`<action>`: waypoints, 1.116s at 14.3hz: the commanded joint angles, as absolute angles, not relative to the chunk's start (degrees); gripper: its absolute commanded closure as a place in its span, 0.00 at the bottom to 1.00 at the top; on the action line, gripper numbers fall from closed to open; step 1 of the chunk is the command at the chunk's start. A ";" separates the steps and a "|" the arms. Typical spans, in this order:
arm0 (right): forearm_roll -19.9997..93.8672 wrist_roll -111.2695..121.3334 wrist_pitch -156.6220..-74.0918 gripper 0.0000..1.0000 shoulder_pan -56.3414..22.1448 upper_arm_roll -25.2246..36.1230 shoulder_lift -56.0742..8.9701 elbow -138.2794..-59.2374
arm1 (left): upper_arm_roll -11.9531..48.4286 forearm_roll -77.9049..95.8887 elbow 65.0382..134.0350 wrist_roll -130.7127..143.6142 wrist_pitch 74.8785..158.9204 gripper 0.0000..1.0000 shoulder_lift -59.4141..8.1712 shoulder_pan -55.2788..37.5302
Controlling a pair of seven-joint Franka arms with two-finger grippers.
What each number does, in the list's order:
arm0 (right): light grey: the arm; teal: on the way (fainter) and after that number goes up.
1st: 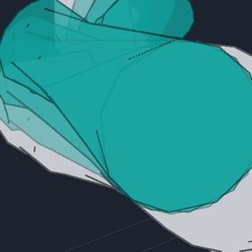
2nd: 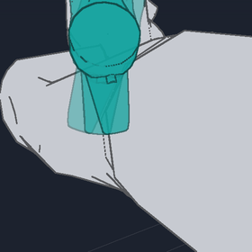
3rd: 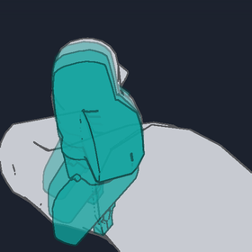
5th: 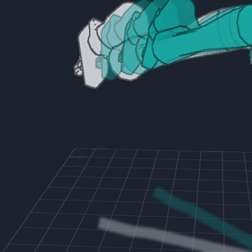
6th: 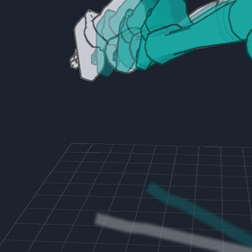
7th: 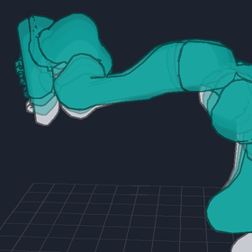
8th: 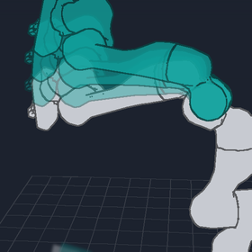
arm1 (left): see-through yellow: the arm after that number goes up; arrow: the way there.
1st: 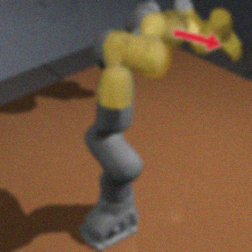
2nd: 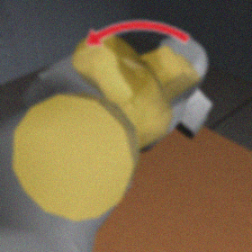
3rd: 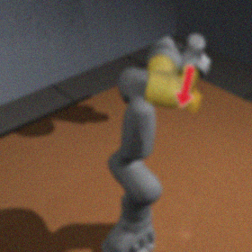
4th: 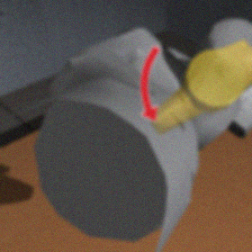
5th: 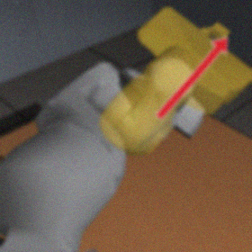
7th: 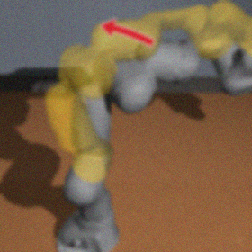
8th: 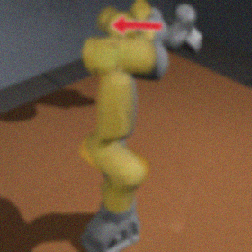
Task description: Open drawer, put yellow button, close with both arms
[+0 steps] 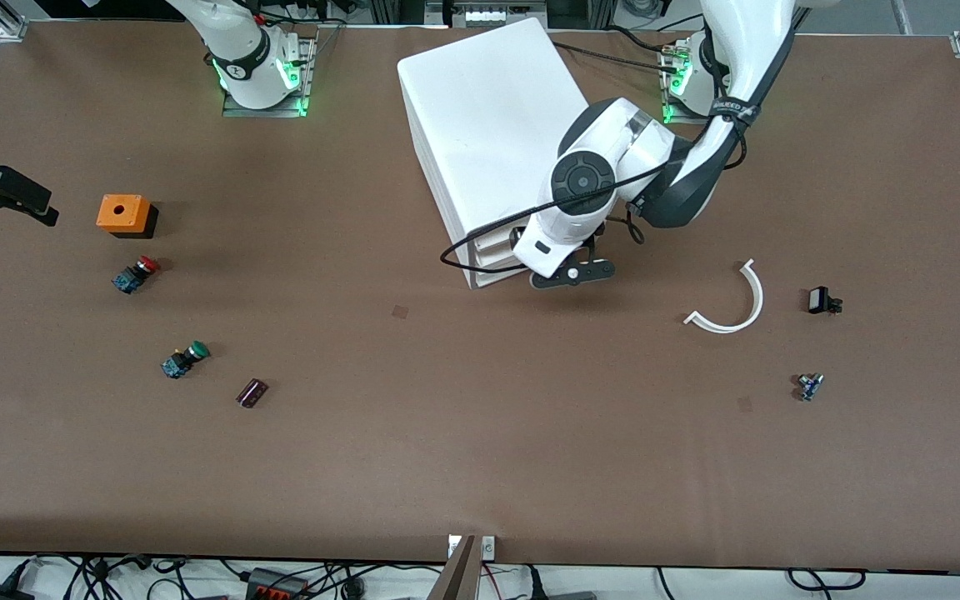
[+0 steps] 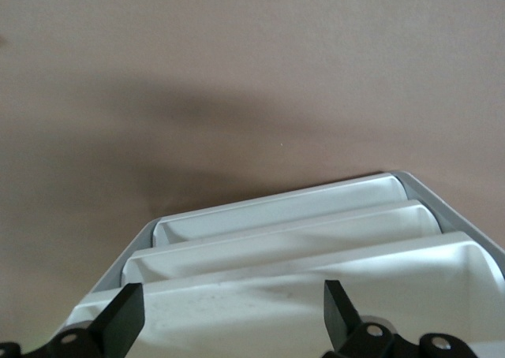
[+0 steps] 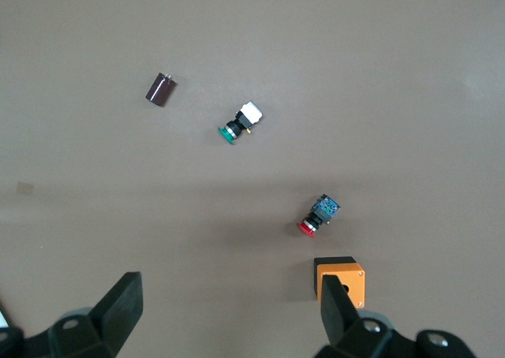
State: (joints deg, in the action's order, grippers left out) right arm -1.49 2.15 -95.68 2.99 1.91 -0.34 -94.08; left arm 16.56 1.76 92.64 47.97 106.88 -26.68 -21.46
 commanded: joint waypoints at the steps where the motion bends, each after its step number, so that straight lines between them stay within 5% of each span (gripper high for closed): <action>1: -2.20 2.99 -95.36 0.00 3.60 1.32 0.53 -94.75 | 16.70 1.85 91.50 45.89 106.08 0.00 -24.79 -16.89; 7: -2.20 2.81 -95.36 0.00 3.52 1.32 0.44 -94.75 | 16.44 1.85 90.44 22.53 102.15 0.00 -19.26 -3.70; 12: -1.93 2.20 -95.54 0.00 3.60 1.32 0.44 -94.66 | 15.39 -0.61 81.84 9.78 91.69 0.00 -17.58 2.11; 16: -2.02 2.20 -95.71 0.00 3.60 1.32 0.35 -94.66 | 6.08 -0.09 89.70 -2.98 92.02 0.00 -6.01 1.41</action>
